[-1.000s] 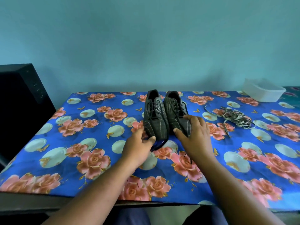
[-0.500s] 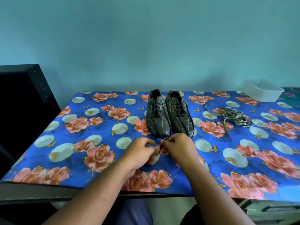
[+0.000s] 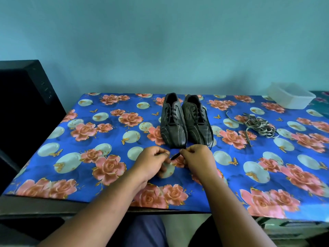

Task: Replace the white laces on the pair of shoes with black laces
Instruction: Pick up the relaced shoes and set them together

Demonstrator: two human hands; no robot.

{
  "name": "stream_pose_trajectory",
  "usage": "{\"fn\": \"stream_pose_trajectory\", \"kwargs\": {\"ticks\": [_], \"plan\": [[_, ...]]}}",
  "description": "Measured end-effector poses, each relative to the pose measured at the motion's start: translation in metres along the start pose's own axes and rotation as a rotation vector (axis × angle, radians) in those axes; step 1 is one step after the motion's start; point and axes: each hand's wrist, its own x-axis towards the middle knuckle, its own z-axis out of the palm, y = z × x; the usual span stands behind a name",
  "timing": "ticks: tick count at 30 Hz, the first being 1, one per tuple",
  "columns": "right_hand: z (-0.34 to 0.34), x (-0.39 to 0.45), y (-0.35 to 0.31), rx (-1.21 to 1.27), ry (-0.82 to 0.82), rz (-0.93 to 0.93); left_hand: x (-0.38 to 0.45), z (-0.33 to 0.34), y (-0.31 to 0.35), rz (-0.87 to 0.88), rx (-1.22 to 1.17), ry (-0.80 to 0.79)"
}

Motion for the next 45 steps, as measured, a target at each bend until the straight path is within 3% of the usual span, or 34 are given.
{"fn": "stream_pose_trajectory", "kwargs": {"ticks": [5, 9, 13, 18, 20, 22, 26, 28, 33, 36, 39, 41, 45], "plan": [[-0.016, -0.021, -0.007, 0.122, -0.155, -0.172, 0.002, -0.001, 0.004, 0.023, 0.01, 0.03], [-0.037, -0.025, -0.02, 0.071, -0.218, -0.385, 0.003, 0.001, 0.04, -0.116, -0.283, -0.181], [-0.064, -0.005, -0.032, -0.022, -0.338, -0.55, 0.032, -0.002, 0.07, -0.196, -0.355, -0.351], [-0.098, 0.027, -0.039, -0.232, -0.607, -0.548, 0.077, -0.007, 0.088, -0.256, -0.456, -0.359], [-0.107, 0.042, -0.046, -0.27, -0.668, -0.504, 0.088, -0.01, 0.092, -0.242, -0.379, -0.324], [-0.116, 0.061, -0.054, -0.293, -0.601, -0.467, 0.096, -0.015, 0.093, -0.126, -0.144, -0.256], [-0.112, 0.118, -0.076, -0.241, -0.178, -0.471, 0.114, -0.033, 0.101, 0.318, 0.678, 0.055], [-0.094, 0.146, -0.088, -0.151, -0.01, -0.472, 0.126, -0.041, 0.11, 0.48, 0.84, 0.213], [-0.032, 0.198, -0.109, -0.033, 0.112, -0.431, 0.172, -0.048, 0.126, 0.538, 0.806, 0.361], [-0.007, 0.21, -0.108, -0.294, 0.141, -0.431, 0.192, -0.04, 0.129, 0.45, 0.683, 0.344], [0.0, 0.216, -0.103, -0.566, -0.01, -0.319, 0.204, -0.033, 0.127, 0.302, 0.589, 0.291], [-0.012, 0.215, -0.103, -0.531, -0.028, -0.305, 0.21, -0.033, 0.128, 0.24, 0.596, 0.238], [-0.054, 0.193, -0.091, -0.324, 0.156, -0.382, 0.214, -0.038, 0.129, 0.222, 0.637, 0.091]]}}
